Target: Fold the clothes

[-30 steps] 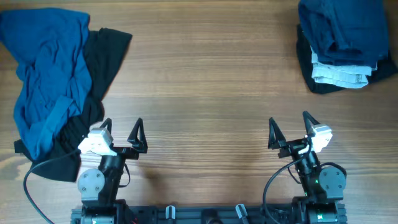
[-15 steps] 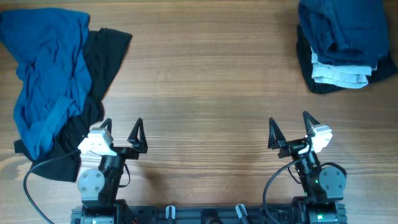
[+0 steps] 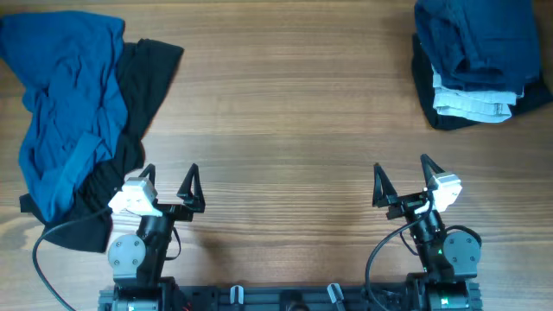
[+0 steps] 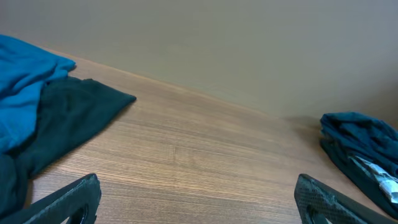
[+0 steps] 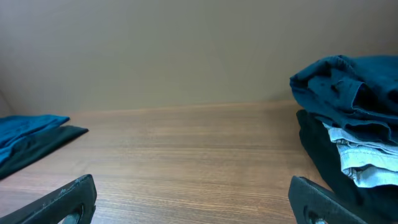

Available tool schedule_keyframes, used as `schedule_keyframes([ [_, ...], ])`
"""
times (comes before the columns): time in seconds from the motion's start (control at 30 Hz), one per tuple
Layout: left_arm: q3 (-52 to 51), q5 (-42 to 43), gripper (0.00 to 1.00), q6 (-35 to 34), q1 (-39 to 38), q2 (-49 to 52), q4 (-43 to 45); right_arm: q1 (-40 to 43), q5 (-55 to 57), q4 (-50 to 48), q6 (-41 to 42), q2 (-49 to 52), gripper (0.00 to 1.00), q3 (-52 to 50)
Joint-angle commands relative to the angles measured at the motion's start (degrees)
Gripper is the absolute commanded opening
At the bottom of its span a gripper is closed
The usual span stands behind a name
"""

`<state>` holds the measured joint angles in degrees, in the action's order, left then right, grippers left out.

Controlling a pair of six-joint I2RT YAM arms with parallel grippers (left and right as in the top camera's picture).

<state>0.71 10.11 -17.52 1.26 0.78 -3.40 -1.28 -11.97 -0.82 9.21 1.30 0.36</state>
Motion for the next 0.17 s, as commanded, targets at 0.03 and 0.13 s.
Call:
schedule_keyframes([
  [0.03,-0.39,-0.76,1.00,-0.76,0.37,-0.61,-0.11,0.39,0.31,-0.15,0.87,-0.26,1.00,-0.04],
  [0.13,-0.39,-0.76,1.00,-0.76,0.37,-0.61,-0.11,0.39,0.33,-0.15,0.87,-0.26,1.00,-0.04],
])
